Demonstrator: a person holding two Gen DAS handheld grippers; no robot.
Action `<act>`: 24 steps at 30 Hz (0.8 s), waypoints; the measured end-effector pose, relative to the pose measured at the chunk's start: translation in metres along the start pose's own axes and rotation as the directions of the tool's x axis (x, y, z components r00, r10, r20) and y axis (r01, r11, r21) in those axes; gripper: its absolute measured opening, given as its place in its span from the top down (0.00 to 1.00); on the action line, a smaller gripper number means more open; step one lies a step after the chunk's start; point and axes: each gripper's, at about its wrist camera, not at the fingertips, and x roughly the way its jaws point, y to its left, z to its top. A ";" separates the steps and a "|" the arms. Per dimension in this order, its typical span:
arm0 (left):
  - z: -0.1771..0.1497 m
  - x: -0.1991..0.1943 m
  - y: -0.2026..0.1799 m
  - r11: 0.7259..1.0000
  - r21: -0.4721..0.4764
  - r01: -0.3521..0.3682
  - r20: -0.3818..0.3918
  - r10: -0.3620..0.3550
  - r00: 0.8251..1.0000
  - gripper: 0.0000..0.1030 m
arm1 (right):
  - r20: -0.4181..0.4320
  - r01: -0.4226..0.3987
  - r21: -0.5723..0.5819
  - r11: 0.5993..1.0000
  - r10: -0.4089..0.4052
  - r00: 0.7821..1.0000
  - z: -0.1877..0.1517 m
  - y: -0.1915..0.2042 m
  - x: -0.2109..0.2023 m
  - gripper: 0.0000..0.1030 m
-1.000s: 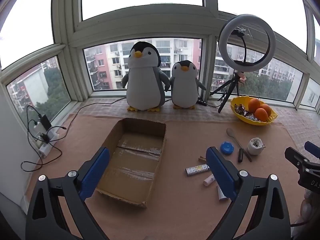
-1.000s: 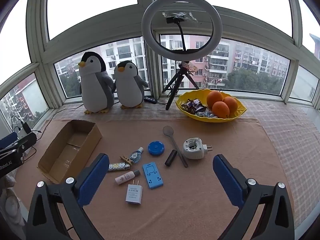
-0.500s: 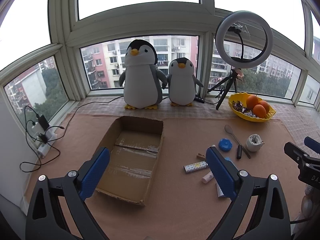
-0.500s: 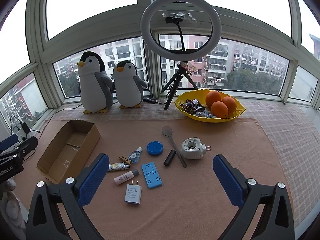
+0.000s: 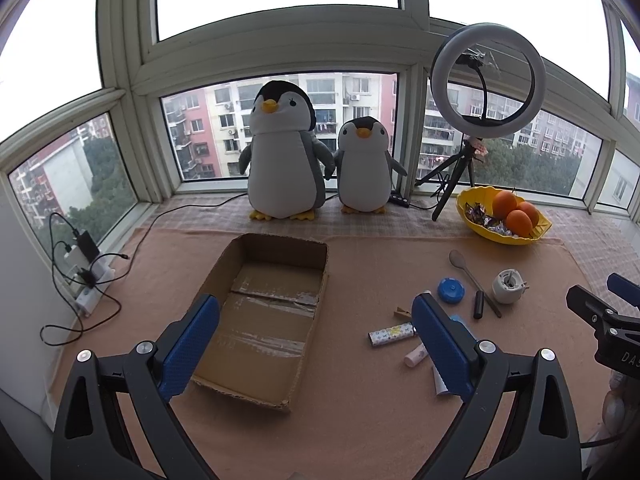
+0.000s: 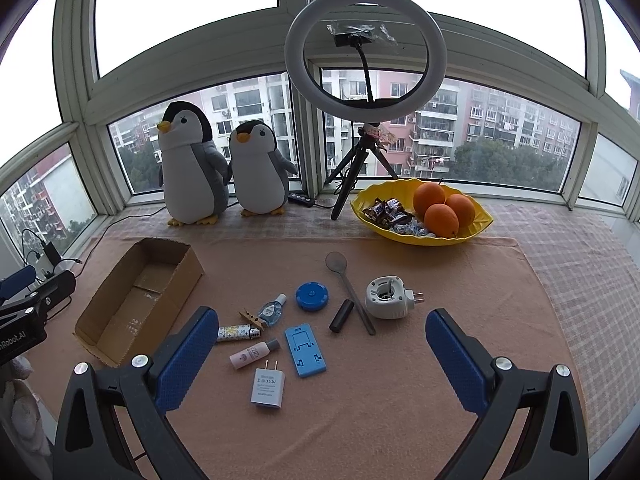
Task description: Organize rigid objects
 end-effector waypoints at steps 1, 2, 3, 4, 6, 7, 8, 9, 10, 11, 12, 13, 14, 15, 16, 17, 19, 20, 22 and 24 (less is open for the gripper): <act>0.000 0.000 0.000 1.000 0.000 0.001 0.000 -0.001 1.000 0.06 | -0.001 -0.001 0.001 1.000 0.001 1.000 0.000 0.000 0.000 0.01; 0.000 0.000 0.000 1.000 0.000 0.001 0.000 -0.001 1.000 0.06 | -0.001 -0.001 0.001 1.000 0.001 1.000 0.000 0.000 0.001 0.01; 0.000 0.000 0.000 1.000 -0.001 0.001 0.000 -0.001 1.000 0.06 | -0.001 0.000 0.000 1.000 0.000 1.000 0.000 0.000 0.001 0.01; 0.000 0.000 0.000 1.000 0.000 0.002 -0.001 -0.002 1.000 0.06 | -0.001 0.000 0.000 1.000 0.000 1.000 0.000 0.000 0.001 0.01; 0.000 0.000 0.000 1.000 0.001 0.002 -0.001 -0.002 1.000 0.06 | -0.002 0.000 0.001 1.000 0.000 1.000 0.000 0.000 0.001 0.01; 0.000 0.000 0.001 1.000 0.000 0.002 -0.002 -0.002 1.000 0.06 | -0.003 0.000 0.001 1.000 0.000 1.000 0.000 0.000 0.002 0.01; 0.000 0.000 0.001 1.000 0.001 0.002 -0.003 -0.002 1.000 0.05 | -0.004 0.000 0.001 1.000 0.000 1.000 -0.001 0.000 0.002 0.01; 0.001 0.001 0.001 1.000 0.002 0.003 -0.004 -0.002 1.000 0.06 | -0.006 0.000 0.002 1.000 0.000 1.000 -0.001 0.000 0.002 0.01; 0.001 0.001 0.001 1.000 0.003 0.002 -0.004 -0.002 1.000 0.06 | -0.008 0.000 0.002 1.000 0.000 1.000 -0.001 0.000 0.003 0.01; 0.000 0.000 0.001 1.000 0.003 0.002 -0.004 -0.002 1.000 0.06 | -0.009 -0.001 0.002 1.000 0.001 1.000 -0.001 0.000 0.003 0.01; 0.001 0.001 0.000 1.000 0.003 0.002 -0.005 -0.002 1.000 0.06 | -0.010 -0.001 0.002 1.000 0.001 1.000 -0.001 0.000 0.004 0.01; 0.001 0.001 0.000 1.000 0.003 0.002 -0.005 -0.002 1.000 0.06 | -0.011 -0.001 0.002 1.000 0.001 1.000 -0.001 0.001 0.003 0.01; 0.001 0.001 0.000 1.000 0.003 0.002 -0.005 -0.002 1.000 0.06 | -0.011 -0.002 0.002 1.000 0.002 1.000 -0.002 0.001 0.003 0.01; 0.001 0.001 0.001 1.000 0.002 0.002 -0.005 -0.002 1.000 0.06 | -0.010 -0.001 0.002 1.000 0.001 1.000 -0.002 0.001 0.003 0.01; 0.001 0.001 0.000 1.000 0.003 0.003 -0.005 -0.003 1.000 0.06 | -0.010 -0.001 0.002 1.000 0.001 1.000 -0.002 0.001 0.003 0.01; 0.001 0.001 0.000 1.000 0.003 0.002 -0.005 -0.001 1.000 0.06 | -0.009 -0.001 0.002 1.000 0.001 1.000 -0.002 0.001 0.003 0.01; 0.001 0.001 0.000 1.000 0.002 0.003 -0.006 -0.003 1.000 0.06 | -0.011 -0.001 0.002 1.000 0.001 1.000 -0.001 0.001 0.003 0.01; 0.001 0.001 0.001 1.000 0.002 0.004 -0.007 -0.004 1.000 0.06 | -0.011 -0.001 0.002 1.000 0.001 1.000 -0.001 0.001 0.003 0.01; 0.002 0.002 0.001 1.000 0.004 0.003 -0.006 -0.003 1.000 0.06 | -0.011 0.000 0.003 1.000 0.001 1.000 -0.001 0.001 0.003 0.01; 0.002 0.002 0.001 1.000 0.002 0.004 -0.007 -0.004 1.000 0.06 | -0.011 0.000 0.003 1.000 0.000 1.000 -0.001 0.001 0.003 0.01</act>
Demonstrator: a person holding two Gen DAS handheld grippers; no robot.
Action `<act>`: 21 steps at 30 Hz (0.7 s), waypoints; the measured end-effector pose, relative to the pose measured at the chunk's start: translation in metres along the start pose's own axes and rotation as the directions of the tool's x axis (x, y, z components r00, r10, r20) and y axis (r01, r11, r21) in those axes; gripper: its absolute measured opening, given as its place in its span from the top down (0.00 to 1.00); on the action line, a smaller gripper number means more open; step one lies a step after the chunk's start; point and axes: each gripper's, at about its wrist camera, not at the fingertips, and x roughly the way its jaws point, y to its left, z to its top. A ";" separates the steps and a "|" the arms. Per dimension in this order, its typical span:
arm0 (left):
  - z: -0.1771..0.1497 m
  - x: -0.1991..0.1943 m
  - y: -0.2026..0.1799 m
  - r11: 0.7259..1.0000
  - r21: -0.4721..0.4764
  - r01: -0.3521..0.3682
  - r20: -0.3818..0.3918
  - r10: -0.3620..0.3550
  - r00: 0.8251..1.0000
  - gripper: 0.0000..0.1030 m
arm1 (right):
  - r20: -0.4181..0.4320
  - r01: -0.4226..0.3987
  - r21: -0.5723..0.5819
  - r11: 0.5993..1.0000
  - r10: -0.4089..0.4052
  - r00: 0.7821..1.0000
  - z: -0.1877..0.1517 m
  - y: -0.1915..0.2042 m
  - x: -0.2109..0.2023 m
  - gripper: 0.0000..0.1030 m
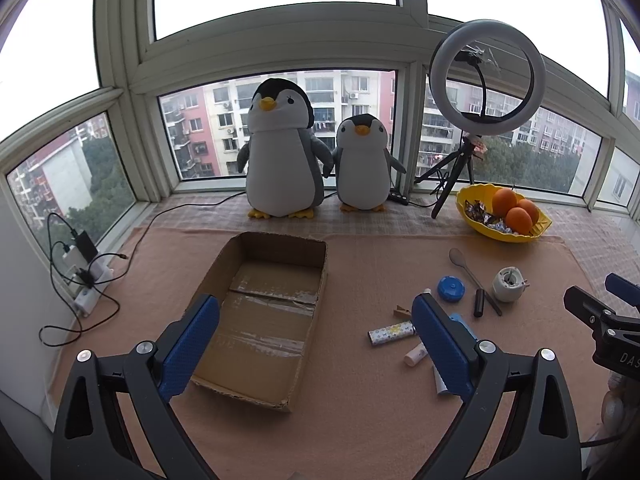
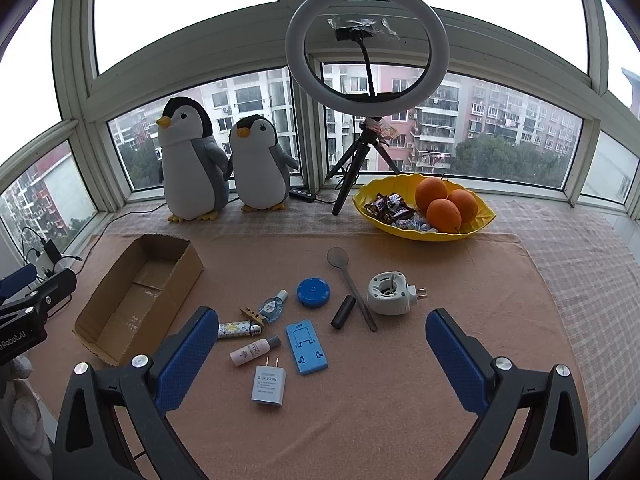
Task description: Organize rigid objects
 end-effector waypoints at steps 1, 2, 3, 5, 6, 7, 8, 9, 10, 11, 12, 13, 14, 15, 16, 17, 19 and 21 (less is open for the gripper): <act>0.000 0.000 0.000 1.000 0.001 0.001 0.000 -0.001 1.000 0.06 | 0.000 0.000 0.000 1.000 0.000 1.000 0.000 0.000 0.000 0.01; 0.000 0.000 0.000 1.000 0.002 0.000 0.001 0.000 1.000 0.06 | 0.000 -0.001 0.000 1.000 0.001 1.000 0.000 0.000 0.000 0.01; 0.000 0.001 0.000 1.000 0.002 0.000 0.000 0.000 1.000 0.06 | 0.000 -0.001 0.000 1.000 0.001 1.000 0.000 0.000 0.000 0.01; 0.000 0.001 0.000 1.000 0.001 0.001 -0.001 -0.001 1.000 0.05 | 0.000 0.000 0.000 1.000 0.000 1.000 0.000 0.000 0.000 0.01; 0.000 0.001 0.000 1.000 0.001 0.001 -0.001 -0.001 1.000 0.06 | -0.001 -0.001 0.000 1.000 0.001 1.000 0.000 0.000 0.000 0.01; 0.000 0.001 0.000 1.000 0.001 0.001 0.000 -0.001 1.000 0.06 | -0.001 -0.002 0.000 1.000 0.002 1.000 0.000 0.000 0.000 0.01; 0.000 0.001 0.000 1.000 0.001 0.000 0.000 0.000 1.000 0.06 | -0.002 -0.002 0.000 1.000 0.002 1.000 -0.001 0.001 0.000 0.01; 0.000 0.001 0.000 1.000 0.001 0.001 -0.001 -0.001 1.000 0.06 | -0.002 -0.002 0.001 1.000 0.002 1.000 -0.001 0.001 0.000 0.01; 0.000 0.001 0.000 1.000 0.000 0.003 -0.003 -0.003 1.000 0.06 | -0.002 -0.002 0.001 1.000 0.002 1.000 -0.001 0.001 0.000 0.01; 0.000 0.001 0.000 1.000 -0.001 0.003 -0.005 -0.003 1.000 0.05 | -0.004 -0.004 0.000 1.000 0.004 1.000 -0.001 0.001 0.001 0.01; 0.000 0.002 0.000 1.000 -0.001 0.004 -0.006 -0.004 1.000 0.06 | -0.005 -0.005 0.000 1.000 0.005 1.000 -0.001 0.001 0.001 0.01; 0.000 0.002 0.000 1.000 0.000 0.005 -0.007 -0.005 1.000 0.06 | -0.005 -0.006 0.000 1.000 0.006 1.000 -0.001 0.002 0.001 0.01; 0.000 0.002 0.000 1.000 0.001 0.005 -0.008 -0.005 1.000 0.06 | -0.006 -0.007 0.001 1.000 0.007 1.000 -0.001 0.002 0.001 0.01; 0.000 0.002 0.000 1.000 0.001 0.005 -0.007 -0.005 1.000 0.05 | -0.006 -0.007 0.001 1.000 0.007 1.000 -0.001 0.002 0.001 0.01; 0.000 0.002 0.000 1.000 0.000 0.004 -0.006 -0.004 1.000 0.05 | -0.006 -0.007 0.000 1.000 0.007 1.000 -0.002 0.002 0.001 0.01; 0.000 0.002 0.000 1.000 0.000 0.005 -0.006 -0.005 1.000 0.06 | -0.006 -0.007 0.001 1.000 0.007 1.000 -0.001 0.002 0.001 0.01; 0.001 0.003 0.000 1.000 0.000 0.004 -0.008 -0.004 1.000 0.06 | -0.009 -0.008 0.000 1.000 0.008 1.000 -0.002 0.002 0.002 0.01; 0.000 0.003 0.000 1.000 -0.001 0.003 -0.010 -0.003 1.000 0.05 | -0.013 -0.009 -0.001 1.000 0.009 1.000 -0.002 0.003 0.003 0.01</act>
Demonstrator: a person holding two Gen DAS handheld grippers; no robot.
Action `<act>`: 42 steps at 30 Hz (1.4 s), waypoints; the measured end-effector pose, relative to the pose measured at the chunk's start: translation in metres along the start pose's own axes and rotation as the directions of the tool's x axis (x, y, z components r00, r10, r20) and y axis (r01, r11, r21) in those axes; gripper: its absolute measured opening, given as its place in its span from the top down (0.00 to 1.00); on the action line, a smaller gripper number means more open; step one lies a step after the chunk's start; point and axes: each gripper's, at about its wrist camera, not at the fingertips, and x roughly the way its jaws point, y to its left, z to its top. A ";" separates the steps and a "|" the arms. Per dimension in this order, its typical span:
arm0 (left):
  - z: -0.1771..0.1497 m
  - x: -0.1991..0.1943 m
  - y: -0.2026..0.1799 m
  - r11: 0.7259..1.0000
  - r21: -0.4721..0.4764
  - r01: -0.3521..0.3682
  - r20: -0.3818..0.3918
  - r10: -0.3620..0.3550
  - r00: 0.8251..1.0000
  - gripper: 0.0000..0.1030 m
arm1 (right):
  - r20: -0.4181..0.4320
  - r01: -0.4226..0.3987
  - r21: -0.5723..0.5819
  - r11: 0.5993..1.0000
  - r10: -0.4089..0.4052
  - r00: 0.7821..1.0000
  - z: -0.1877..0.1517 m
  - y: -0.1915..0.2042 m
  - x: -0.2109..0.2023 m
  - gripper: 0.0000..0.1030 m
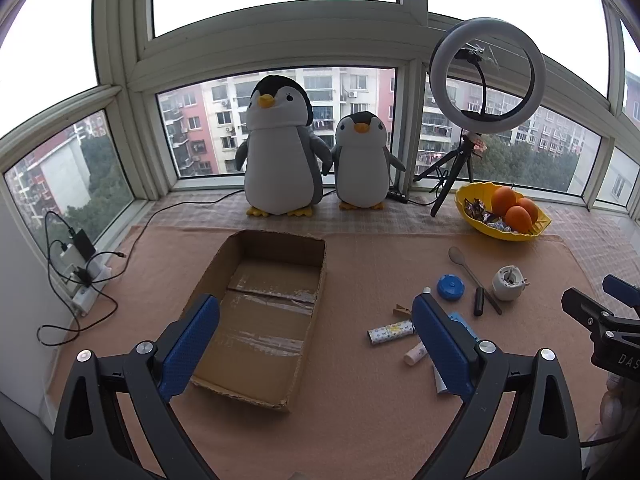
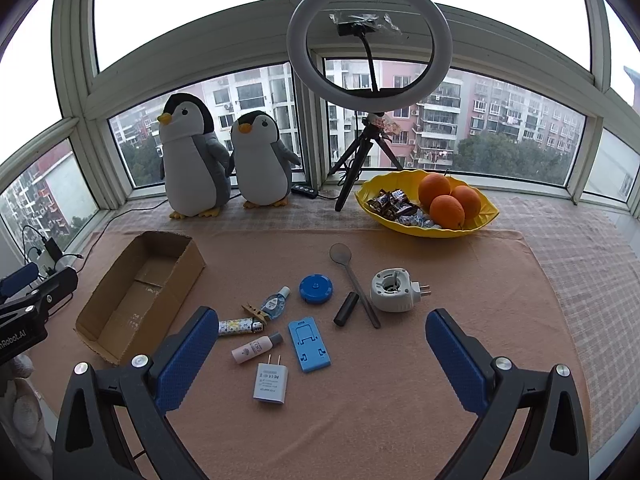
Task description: Organize rigid objects
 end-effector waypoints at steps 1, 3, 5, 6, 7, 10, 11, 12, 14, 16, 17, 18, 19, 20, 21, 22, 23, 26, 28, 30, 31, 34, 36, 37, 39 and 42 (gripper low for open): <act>0.000 0.001 0.000 1.000 -0.002 0.000 -0.002 0.000 1.000 0.06 | -0.002 -0.001 -0.001 1.000 0.001 1.000 0.000 0.000 0.000 0.01; 0.001 0.002 0.001 1.000 -0.003 -0.001 -0.005 0.001 1.000 0.06 | -0.005 -0.001 -0.001 1.000 0.001 1.000 0.001 0.001 0.001 0.01; 0.001 0.003 0.002 1.000 -0.005 -0.001 -0.005 0.001 1.000 0.05 | -0.008 -0.003 -0.001 1.000 0.003 1.000 0.002 0.001 0.002 0.01; 0.001 0.003 0.003 1.000 -0.006 -0.002 -0.005 0.002 1.000 0.05 | -0.008 -0.003 -0.004 1.000 0.003 1.000 0.002 0.002 0.002 0.01; 0.001 0.004 0.003 1.000 -0.008 -0.003 -0.006 0.003 1.000 0.06 | -0.007 -0.001 -0.006 1.000 0.001 1.000 0.002 0.002 0.002 0.01; 0.001 0.006 0.007 1.000 -0.015 -0.010 -0.010 0.010 1.000 0.06 | -0.010 -0.005 -0.005 1.000 0.005 1.000 0.002 0.002 0.003 0.01; 0.001 0.007 0.008 1.000 -0.018 -0.014 -0.012 0.014 1.000 0.06 | -0.012 -0.006 -0.004 1.000 0.006 1.000 0.003 0.002 0.004 0.01; 0.001 0.008 0.011 1.000 -0.022 -0.019 -0.012 0.018 1.000 0.05 | -0.016 -0.007 -0.003 1.000 0.007 1.000 0.003 0.002 0.005 0.01; 0.000 0.011 0.016 0.999 -0.030 -0.028 -0.016 0.027 0.999 0.06 | -0.025 -0.012 -0.002 1.000 0.012 1.000 0.003 0.002 0.008 0.01; -0.001 0.014 0.024 0.998 -0.044 -0.043 -0.022 0.042 0.999 0.06 | -0.032 -0.012 -0.002 1.000 0.012 0.999 0.003 0.001 0.010 0.01; -0.001 0.016 0.029 0.997 -0.053 -0.052 -0.027 0.050 0.998 0.06 | -0.032 -0.012 -0.003 1.000 0.012 0.999 0.003 0.001 0.010 0.01; -0.002 0.019 0.035 0.996 -0.061 -0.061 -0.033 0.059 0.998 0.06 | -0.032 -0.012 -0.003 1.000 0.012 0.999 0.003 0.001 0.011 0.01; -0.004 0.022 0.041 0.995 -0.068 -0.073 -0.039 0.070 0.997 0.06 | -0.032 -0.012 -0.003 1.000 0.012 0.999 0.003 0.001 0.011 0.01; -0.005 0.025 0.047 0.993 -0.075 -0.087 -0.047 0.084 0.995 0.06 | -0.031 -0.013 -0.002 1.000 0.013 0.999 0.003 0.000 0.011 0.01; -0.008 0.028 0.055 0.991 -0.084 -0.103 -0.055 0.099 0.994 0.06 | -0.032 -0.014 -0.002 1.000 0.014 0.999 0.003 0.001 0.011 0.01; -0.010 0.032 0.062 0.988 -0.094 -0.119 -0.066 0.113 0.991 0.06 | -0.034 -0.017 -0.001 1.000 0.017 0.999 0.003 0.000 0.012 0.01; -0.012 0.036 0.071 0.985 -0.106 -0.135 -0.079 0.127 0.989 0.06 | -0.036 -0.019 0.001 1.000 0.019 0.999 0.003 0.000 0.013 0.01; -0.021 0.050 0.098 0.970 -0.145 -0.195 -0.121 0.178 0.976 0.06 | -0.041 -0.017 0.004 1.000 0.017 0.999 0.002 -0.004 0.017 0.01; -0.028 0.062 0.117 0.957 -0.163 -0.239 -0.154 0.214 0.965 0.06 | -0.046 -0.015 0.005 1.000 0.015 0.999 0.000 -0.007 0.020 0.01; -0.036 0.074 0.133 0.944 -0.181 -0.274 -0.188 0.241 0.952 0.07 | -0.051 -0.008 0.008 1.000 0.008 0.999 -0.001 -0.011 0.024 0.01; -0.041 0.081 0.140 0.938 -0.186 -0.294 -0.209 0.254 0.944 0.08 | -0.054 -0.007 0.009 1.000 0.008 0.999 -0.001 -0.013 0.025 0.01; -0.055 0.101 0.158 0.923 -0.203 -0.327 -0.264 0.270 0.926 0.10 | -0.049 -0.003 0.015 1.000 0.004 0.999 -0.004 -0.022 0.026 0.01; -0.063 0.113 0.166 0.916 -0.208 -0.343 -0.301 0.274 0.914 0.14 | -0.047 0.015 0.009 1.000 -0.015 0.999 -0.006 -0.028 0.028 0.01; -0.067 0.118 0.168 0.913 -0.209 -0.349 -0.318 0.274 0.908 0.16 | -0.048 0.023 0.007 1.000 -0.022 0.999 -0.007 -0.031 0.030 0.01; -0.074 0.128 0.172 0.908 -0.218 -0.357 -0.347 0.270 0.898 0.20 | -0.052 0.027 0.005 1.000 -0.026 0.998 -0.010 -0.037 0.033 0.01; -0.081 0.141 0.175 0.907 -0.231 -0.352 -0.379 0.249 0.891 0.25 | -0.071 0.033 0.008 0.999 -0.033 0.997 -0.016 -0.048 0.041 0.01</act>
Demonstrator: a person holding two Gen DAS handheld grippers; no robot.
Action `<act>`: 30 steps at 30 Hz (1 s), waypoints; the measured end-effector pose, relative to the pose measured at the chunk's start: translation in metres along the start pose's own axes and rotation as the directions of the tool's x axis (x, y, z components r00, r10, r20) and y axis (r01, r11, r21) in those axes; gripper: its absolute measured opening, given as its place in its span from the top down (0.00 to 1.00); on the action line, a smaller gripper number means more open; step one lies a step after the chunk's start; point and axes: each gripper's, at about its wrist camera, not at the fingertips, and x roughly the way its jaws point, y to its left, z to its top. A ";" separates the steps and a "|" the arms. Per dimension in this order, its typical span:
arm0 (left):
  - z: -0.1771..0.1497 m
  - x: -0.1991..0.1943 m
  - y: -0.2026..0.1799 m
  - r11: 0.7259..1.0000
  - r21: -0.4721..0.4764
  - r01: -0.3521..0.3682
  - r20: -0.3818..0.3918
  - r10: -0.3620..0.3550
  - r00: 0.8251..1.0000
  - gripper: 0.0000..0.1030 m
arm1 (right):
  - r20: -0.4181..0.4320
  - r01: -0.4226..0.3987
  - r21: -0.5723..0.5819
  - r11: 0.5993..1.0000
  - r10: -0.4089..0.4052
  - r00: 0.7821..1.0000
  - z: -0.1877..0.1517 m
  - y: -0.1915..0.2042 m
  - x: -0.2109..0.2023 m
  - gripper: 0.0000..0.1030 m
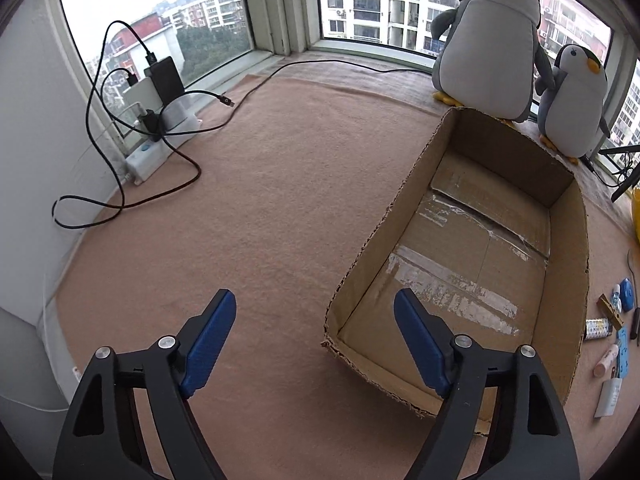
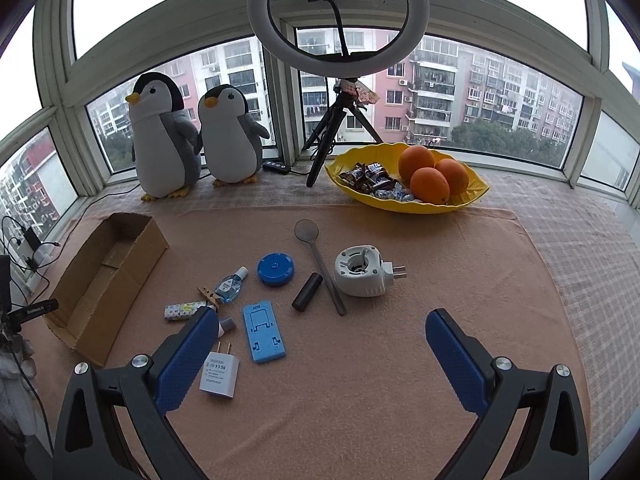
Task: Organize rigid objects
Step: 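Clamp the cardboard box wall with the left gripper while the right tool approaches the white charger, then grasp the white USB charger with the right gripper and lift it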
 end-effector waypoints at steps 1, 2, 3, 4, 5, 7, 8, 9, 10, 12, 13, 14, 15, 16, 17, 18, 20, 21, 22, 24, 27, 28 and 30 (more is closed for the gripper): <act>0.000 0.004 -0.001 1.000 0.001 0.003 -0.011 -0.003 1.000 0.28 | -0.013 0.005 0.001 1.000 -0.005 1.000 -0.002 -0.003 0.004 0.01; 0.000 0.007 -0.002 1.000 0.003 0.005 -0.020 -0.005 1.000 0.31 | -0.025 0.006 0.004 1.000 -0.006 1.000 -0.003 -0.007 0.008 0.03; -0.001 0.010 -0.003 1.000 0.004 0.007 -0.025 -0.007 1.000 0.33 | -0.038 0.002 0.009 1.000 -0.001 0.999 -0.005 -0.010 0.013 0.06; 0.000 0.012 -0.004 1.000 0.006 0.012 -0.030 -0.012 0.999 0.34 | -0.053 -0.003 0.014 1.000 0.003 0.999 -0.007 -0.013 0.017 0.08; -0.001 0.014 -0.005 1.000 0.008 0.015 -0.034 -0.015 0.999 0.37 | -0.067 -0.005 0.018 1.000 0.006 0.998 -0.008 -0.015 0.022 0.11; -0.001 0.018 -0.006 1.000 0.014 0.018 -0.045 -0.017 0.999 0.44 | -0.087 -0.016 0.031 0.999 0.019 0.996 -0.010 -0.019 0.030 0.14; -0.002 0.020 -0.007 1.000 0.018 0.019 -0.051 -0.018 0.999 0.47 | -0.097 -0.018 0.041 0.999 0.022 0.995 -0.011 -0.022 0.034 0.16; -0.002 0.021 -0.008 1.000 0.020 0.022 -0.056 -0.021 0.998 0.51 | -0.112 -0.020 0.050 0.999 0.026 0.993 -0.011 -0.022 0.038 0.19; -0.003 0.023 -0.008 0.999 0.022 0.025 -0.061 -0.024 0.998 0.53 | -0.125 -0.033 0.060 0.998 0.040 0.991 -0.012 -0.023 0.041 0.20; -0.004 0.025 -0.009 0.999 0.026 0.024 -0.066 -0.023 0.998 0.59 | -0.150 -0.068 0.070 0.995 0.077 0.986 -0.014 -0.020 0.046 0.26; -0.004 0.027 -0.010 0.999 0.030 0.024 -0.069 -0.021 0.997 0.60 | -0.161 -0.084 0.065 0.994 0.093 0.983 -0.015 -0.016 0.048 0.26; -0.004 0.028 -0.010 0.999 0.032 0.026 -0.070 -0.024 0.997 0.63 | -0.170 -0.099 0.055 0.994 0.107 0.980 -0.017 -0.011 0.049 0.26; -0.004 0.029 -0.011 0.999 0.034 0.032 -0.071 -0.030 0.997 0.65 | -0.179 -0.115 0.040 0.993 0.120 0.976 -0.019 -0.004 0.050 0.27; -0.004 0.030 -0.011 0.999 0.036 0.037 -0.072 -0.035 0.997 0.66 | -0.188 -0.132 0.021 0.991 0.133 0.973 -0.021 0.003 0.051 0.27; -0.004 0.030 -0.013 0.998 0.040 0.039 -0.074 -0.036 0.997 0.68 | -0.198 -0.147 0.002 0.989 0.144 0.970 -0.023 0.011 0.052 0.27; -0.004 0.031 -0.014 0.998 0.043 0.040 -0.075 -0.036 0.996 0.69 | -0.210 -0.161 -0.014 0.987 0.155 0.966 -0.025 0.019 0.054 0.27; -0.004 0.033 -0.015 0.998 0.045 0.045 -0.083 -0.041 0.996 0.70 | -0.232 -0.191 -0.036 0.981 0.177 0.956 -0.028 0.034 0.058 0.27; -0.004 0.034 -0.016 0.998 0.044 0.046 -0.081 -0.043 0.996 0.72 | -0.246 -0.205 -0.044 0.978 0.188 0.951 -0.030 0.041 0.061 0.27; -0.004 0.034 -0.016 0.998 0.047 0.043 -0.077 -0.039 0.996 0.72 | -0.261 -0.215 -0.051 0.975 0.194 0.946 -0.031 0.047 0.064 0.27; -0.003 0.034 -0.017 0.998 0.055 0.038 -0.073 -0.034 0.997 0.72 | -0.292 -0.223 -0.070 0.972 0.194 0.937 -0.034 0.059 0.071 0.31; -0.002 0.035 -0.018 0.997 0.070 0.042 -0.073 -0.037 0.997 0.73 | -0.333 -0.233 -0.098 0.968 0.189 0.924 -0.039 0.076 0.083 0.37; -0.002 0.035 -0.018 0.996 0.074 0.042 -0.072 -0.037 0.997 0.73 | -0.346 -0.236 -0.104 0.966 0.187 0.919 -0.041 0.081 0.087 0.37; -0.003 0.035 -0.018 0.997 0.072 0.041 -0.069 -0.036 0.997 0.73 | -0.373 -0.235 -0.112 0.966 0.178 0.911 -0.043 0.089 0.095 0.37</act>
